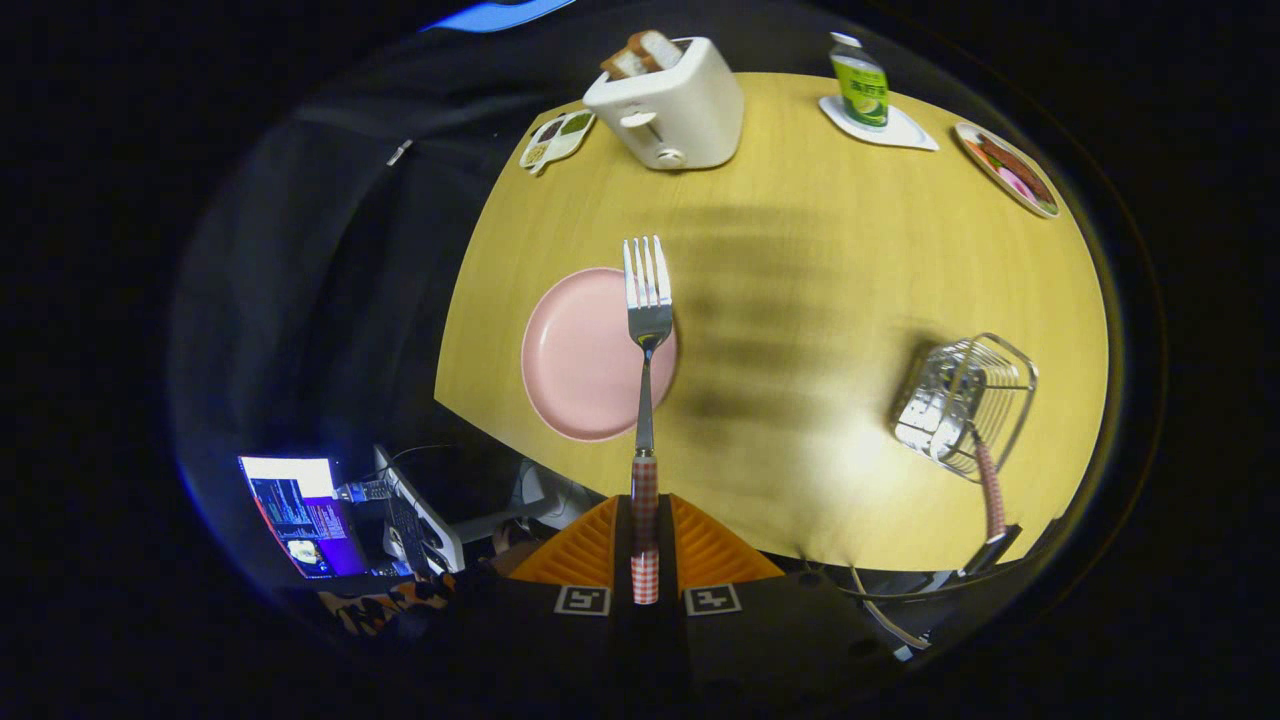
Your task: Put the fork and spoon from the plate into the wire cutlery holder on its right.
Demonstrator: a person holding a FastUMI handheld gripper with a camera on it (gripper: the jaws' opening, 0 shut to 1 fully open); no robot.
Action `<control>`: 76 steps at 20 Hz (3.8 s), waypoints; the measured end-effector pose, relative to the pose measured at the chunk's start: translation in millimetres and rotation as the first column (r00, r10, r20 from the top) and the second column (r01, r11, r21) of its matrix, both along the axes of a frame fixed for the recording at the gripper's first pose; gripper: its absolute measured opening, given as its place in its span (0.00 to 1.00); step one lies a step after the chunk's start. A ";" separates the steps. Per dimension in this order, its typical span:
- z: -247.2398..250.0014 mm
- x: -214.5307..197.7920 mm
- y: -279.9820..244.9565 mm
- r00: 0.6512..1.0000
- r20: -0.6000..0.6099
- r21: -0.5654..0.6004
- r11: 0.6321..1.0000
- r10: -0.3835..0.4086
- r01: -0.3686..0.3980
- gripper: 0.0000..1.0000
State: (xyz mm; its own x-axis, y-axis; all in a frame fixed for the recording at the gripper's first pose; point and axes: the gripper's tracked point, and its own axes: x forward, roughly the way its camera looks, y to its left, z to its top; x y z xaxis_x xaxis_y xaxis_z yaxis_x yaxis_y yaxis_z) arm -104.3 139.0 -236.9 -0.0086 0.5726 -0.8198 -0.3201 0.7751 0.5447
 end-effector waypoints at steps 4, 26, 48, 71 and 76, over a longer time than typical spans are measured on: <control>-0.6 9.4 -93.6 0.998 -0.053 -0.087 0.995 -0.046 0.042 0.12; -56.0 33.6 -178.8 0.801 -0.583 -0.354 0.844 0.137 -0.402 0.13; -29.4 111.5 -134.5 0.988 0.088 -0.105 0.986 -0.124 0.133 0.85; 252.1 111.0 -149.4 0.158 0.903 0.311 0.860 -0.400 0.404 0.97; 253.0 106.0 -150.1 0.135 0.901 0.326 0.849 -0.412 0.416 0.96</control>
